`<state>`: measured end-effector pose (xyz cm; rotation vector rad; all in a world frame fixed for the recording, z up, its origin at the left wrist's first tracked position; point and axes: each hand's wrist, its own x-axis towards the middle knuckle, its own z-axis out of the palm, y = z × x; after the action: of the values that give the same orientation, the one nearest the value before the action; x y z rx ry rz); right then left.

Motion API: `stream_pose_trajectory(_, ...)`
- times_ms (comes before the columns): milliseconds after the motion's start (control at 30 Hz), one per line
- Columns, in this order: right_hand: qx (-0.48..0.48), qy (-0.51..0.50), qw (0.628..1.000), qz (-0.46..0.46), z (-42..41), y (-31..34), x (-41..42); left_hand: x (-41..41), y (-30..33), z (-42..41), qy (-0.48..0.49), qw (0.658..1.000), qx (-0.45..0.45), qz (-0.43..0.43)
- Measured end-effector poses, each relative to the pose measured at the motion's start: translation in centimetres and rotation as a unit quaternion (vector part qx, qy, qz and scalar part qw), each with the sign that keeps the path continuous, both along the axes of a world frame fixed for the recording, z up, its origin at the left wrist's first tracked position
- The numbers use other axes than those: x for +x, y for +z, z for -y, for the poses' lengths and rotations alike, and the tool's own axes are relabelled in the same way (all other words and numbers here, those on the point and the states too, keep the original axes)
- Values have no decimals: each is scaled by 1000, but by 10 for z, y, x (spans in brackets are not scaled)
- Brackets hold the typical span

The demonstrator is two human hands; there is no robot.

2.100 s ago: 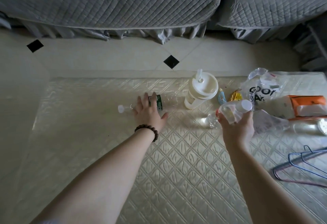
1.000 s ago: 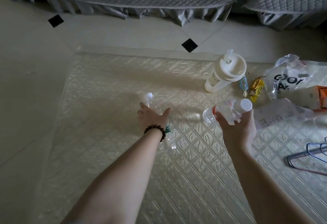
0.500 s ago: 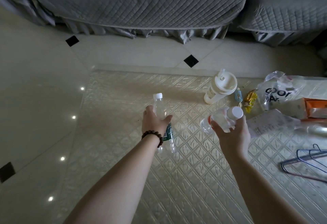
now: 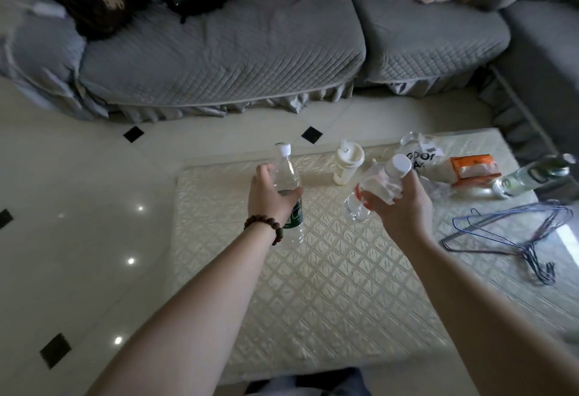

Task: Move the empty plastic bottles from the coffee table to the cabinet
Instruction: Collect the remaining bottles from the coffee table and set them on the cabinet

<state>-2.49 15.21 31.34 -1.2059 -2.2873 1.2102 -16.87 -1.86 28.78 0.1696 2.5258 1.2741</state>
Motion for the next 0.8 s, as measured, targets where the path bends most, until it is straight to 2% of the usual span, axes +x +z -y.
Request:
stream_pose_trajectory(367,20,-155,987,-23,50,38,93,75,41,0,-166,984,33,-48)
stream_pose_trajectory(467,27,-214,976,-32,65,41,133,99,42,-7,-216,975,41,-16)
stream_pose_trajectory(567,25,-281,957,-64,82,43,178,129,43,-15,-271,961,51,-16)
stream_pose_trajectory(800,40,-437,897,-45,125,40,292,229,46,-39,-423,903,69,1)
